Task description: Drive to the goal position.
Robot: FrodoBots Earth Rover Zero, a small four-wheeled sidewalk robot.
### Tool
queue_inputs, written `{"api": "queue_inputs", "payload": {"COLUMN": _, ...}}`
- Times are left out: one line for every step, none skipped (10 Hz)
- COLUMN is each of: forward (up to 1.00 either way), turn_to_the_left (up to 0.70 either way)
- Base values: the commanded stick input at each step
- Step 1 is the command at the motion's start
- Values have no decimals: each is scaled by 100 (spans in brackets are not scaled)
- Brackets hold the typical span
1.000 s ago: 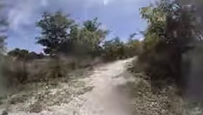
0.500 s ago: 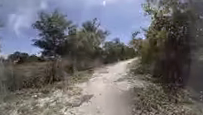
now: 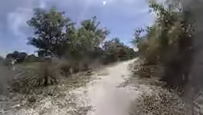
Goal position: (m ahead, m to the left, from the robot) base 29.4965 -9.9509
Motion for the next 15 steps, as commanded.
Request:
{"api": "queue_inputs", "payload": {"forward": 69, "turn_to_the_left": -29}}
{"api": "queue_inputs", "payload": {"forward": 69, "turn_to_the_left": -34}}
{"api": "queue_inputs", "payload": {"forward": 69, "turn_to_the_left": -11}}
{"api": "queue_inputs", "payload": {"forward": 69, "turn_to_the_left": 0}}
{"api": "queue_inputs", "payload": {"forward": 69, "turn_to_the_left": 0}}
{"api": "queue_inputs", "payload": {"forward": 69, "turn_to_the_left": 0}}
{"api": "queue_inputs", "payload": {"forward": 69, "turn_to_the_left": 0}}
{"api": "queue_inputs", "payload": {"forward": 69, "turn_to_the_left": 0}}
{"api": "queue_inputs", "payload": {"forward": 69, "turn_to_the_left": 0}}
{"api": "queue_inputs", "payload": {"forward": 69, "turn_to_the_left": 0}}
{"api": "queue_inputs", "payload": {"forward": 69, "turn_to_the_left": 0}}
{"api": "queue_inputs", "payload": {"forward": 69, "turn_to_the_left": 0}}
{"api": "queue_inputs", "payload": {"forward": 69, "turn_to_the_left": 0}}
{"api": "queue_inputs", "payload": {"forward": 69, "turn_to_the_left": 0}}
{"api": "queue_inputs", "payload": {"forward": 69, "turn_to_the_left": 0}}
